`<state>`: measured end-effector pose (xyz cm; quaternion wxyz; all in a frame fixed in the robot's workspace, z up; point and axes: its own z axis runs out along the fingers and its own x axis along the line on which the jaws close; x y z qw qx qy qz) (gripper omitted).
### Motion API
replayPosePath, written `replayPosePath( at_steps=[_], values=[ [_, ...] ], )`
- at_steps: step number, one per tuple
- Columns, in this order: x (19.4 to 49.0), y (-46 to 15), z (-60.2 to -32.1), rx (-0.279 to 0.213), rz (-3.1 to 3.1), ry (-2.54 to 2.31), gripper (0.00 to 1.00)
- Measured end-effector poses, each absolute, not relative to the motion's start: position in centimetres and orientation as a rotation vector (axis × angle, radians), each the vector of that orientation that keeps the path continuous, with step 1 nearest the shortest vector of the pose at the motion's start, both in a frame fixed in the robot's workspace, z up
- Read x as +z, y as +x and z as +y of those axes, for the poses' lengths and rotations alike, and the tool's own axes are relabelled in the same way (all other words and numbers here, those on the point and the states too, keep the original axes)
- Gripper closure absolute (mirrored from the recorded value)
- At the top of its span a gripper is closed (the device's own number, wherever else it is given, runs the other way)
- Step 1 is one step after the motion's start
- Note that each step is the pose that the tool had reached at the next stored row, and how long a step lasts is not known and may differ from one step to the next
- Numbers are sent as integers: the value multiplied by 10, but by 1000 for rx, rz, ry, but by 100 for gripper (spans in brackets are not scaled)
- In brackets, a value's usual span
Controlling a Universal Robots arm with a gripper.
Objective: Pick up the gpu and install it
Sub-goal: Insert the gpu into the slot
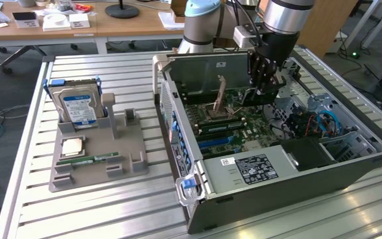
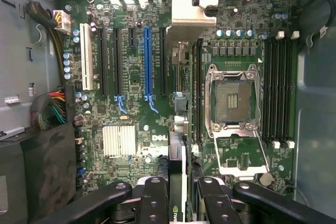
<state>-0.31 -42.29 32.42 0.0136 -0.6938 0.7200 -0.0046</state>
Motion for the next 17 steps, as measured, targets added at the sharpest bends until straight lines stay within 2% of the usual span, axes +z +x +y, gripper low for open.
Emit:
replayPosePath(
  at_steps=[17],
  values=[
    [324,-3,-426,-14,2242,-2162,74]
  ],
)
